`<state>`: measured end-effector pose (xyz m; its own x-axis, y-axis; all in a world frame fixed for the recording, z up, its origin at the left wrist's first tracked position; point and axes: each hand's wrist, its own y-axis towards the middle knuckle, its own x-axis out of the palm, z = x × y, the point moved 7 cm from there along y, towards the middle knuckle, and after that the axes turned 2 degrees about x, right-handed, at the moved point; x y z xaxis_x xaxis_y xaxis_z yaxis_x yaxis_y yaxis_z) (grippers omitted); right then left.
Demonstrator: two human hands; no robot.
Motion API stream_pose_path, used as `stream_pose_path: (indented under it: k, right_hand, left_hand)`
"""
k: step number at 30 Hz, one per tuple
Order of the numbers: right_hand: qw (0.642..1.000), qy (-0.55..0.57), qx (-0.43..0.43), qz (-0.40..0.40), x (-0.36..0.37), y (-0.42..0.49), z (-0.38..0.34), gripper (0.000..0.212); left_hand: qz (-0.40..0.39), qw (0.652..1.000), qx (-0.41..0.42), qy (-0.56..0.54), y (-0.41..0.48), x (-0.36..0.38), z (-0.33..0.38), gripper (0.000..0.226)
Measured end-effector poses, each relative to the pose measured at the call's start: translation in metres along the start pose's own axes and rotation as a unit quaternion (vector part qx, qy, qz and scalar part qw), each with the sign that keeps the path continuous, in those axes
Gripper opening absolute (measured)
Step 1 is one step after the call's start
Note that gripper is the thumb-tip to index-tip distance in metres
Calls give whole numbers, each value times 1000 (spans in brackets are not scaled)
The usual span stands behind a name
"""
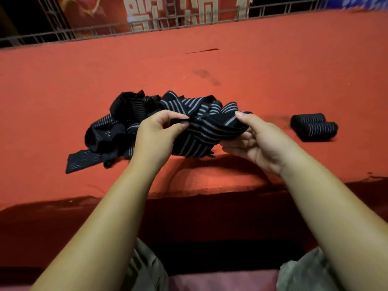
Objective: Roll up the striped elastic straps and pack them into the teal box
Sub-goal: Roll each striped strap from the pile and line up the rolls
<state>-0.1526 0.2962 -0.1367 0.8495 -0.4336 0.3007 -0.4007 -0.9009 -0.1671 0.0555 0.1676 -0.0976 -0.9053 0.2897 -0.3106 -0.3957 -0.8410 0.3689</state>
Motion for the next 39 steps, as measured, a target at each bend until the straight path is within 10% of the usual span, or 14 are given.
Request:
stream_pose_path:
  k: [12, 20, 23, 39]
  right_hand:
    - [994, 12, -16, 106, -34, 38, 0, 43]
    - [978, -130, -68, 149, -33, 43, -2, 27]
    - [950, -233, -87, 188, -35, 40, -6, 36]
    - [921, -338, -131, 141, 20, 42, -1, 14]
  left_hand:
    - [31, 998, -5, 58, 21, 45, -18, 10]
    - [21, 970, -118, -211, 45, 88, -27, 29]
    - [-21, 979, -116, -164, 43, 101, -24, 58]
    - [115, 976, -14, 184, 25, -17, -8, 36]
